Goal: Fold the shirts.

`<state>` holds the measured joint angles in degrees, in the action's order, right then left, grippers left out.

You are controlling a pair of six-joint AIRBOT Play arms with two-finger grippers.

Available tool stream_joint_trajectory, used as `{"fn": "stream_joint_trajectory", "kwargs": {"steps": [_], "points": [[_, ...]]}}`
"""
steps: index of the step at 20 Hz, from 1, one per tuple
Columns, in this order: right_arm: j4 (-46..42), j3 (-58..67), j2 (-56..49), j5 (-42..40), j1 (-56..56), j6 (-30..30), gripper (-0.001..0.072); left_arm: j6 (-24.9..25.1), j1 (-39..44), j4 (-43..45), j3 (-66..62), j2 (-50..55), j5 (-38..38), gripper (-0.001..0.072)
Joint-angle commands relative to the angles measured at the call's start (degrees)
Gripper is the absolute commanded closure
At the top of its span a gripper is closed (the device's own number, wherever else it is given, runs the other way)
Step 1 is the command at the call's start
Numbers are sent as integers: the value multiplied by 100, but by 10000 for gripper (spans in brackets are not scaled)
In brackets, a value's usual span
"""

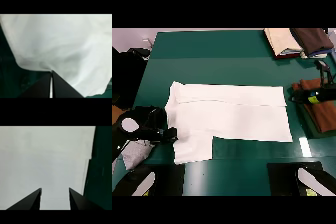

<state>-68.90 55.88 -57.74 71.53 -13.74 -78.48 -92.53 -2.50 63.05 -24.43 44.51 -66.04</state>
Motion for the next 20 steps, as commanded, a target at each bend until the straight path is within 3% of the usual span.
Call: {"fn": "stream_joint_trajectory", "kwargs": {"steps": [1,3,4,5,8,12,15,17,19,20], "points": [[-37,-629,11,754,-922,267,306,146,2,-96,-52,-7,98,685],[-166,-1182,4,909,-1711,348,287,280,2,-94,-107,-7,28,685],[-304,-1419,4,968,-2059,365,164,306,2,-74,-162,-7,-7,685],[-385,-1655,4,1012,-2415,380,119,337,2,-57,-221,-7,-24,685],[-407,-2277,4,844,-2931,404,121,450,2,-44,-339,-7,-20,685],[-197,-2782,-13,592,-2271,424,144,520,2,-20,-367,-7,-103,685],[-105,-2813,-11,229,-1445,413,224,570,2,2,-608,-17,-254,685],[-116,-2723,-11,81,-984,415,444,599,2,66,-839,-52,-330,686],[-129,-2518,-9,127,-684,417,618,603,2,146,-1097,-52,-560,686],[-153,-2352,-7,243,-588,417,663,610,2,149,-1207,-55,-686,686]]}}
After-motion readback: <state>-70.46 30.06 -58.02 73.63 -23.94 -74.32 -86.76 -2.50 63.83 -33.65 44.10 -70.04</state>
